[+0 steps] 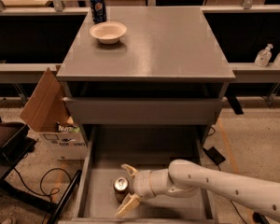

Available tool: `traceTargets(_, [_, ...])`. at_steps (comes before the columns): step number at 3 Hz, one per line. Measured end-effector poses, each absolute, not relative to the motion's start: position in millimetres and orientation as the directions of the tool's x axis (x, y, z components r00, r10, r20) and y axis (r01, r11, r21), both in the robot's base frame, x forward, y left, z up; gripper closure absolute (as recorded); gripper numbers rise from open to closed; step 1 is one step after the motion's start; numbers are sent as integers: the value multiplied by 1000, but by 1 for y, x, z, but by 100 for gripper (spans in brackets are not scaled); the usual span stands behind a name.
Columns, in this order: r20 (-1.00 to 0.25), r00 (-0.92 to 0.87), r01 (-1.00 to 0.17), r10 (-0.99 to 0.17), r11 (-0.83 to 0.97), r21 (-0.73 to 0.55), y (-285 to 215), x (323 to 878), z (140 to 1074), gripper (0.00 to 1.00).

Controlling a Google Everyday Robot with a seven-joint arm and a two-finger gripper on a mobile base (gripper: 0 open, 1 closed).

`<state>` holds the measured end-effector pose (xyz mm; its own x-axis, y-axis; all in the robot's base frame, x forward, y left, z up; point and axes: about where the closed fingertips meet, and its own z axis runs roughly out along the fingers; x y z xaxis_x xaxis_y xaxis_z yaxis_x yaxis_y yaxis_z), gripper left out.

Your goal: Pick orange can from middle drawer and place on counter

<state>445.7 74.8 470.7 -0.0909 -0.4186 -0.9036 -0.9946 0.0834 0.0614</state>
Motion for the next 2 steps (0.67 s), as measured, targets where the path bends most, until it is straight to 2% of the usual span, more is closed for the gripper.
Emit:
traceTargets(1, [-900, -74, -997, -429, 46, 60, 99, 441, 454, 18])
traceTargets(2, [-889, -76, -997, -452, 24, 73, 114, 443, 437, 41])
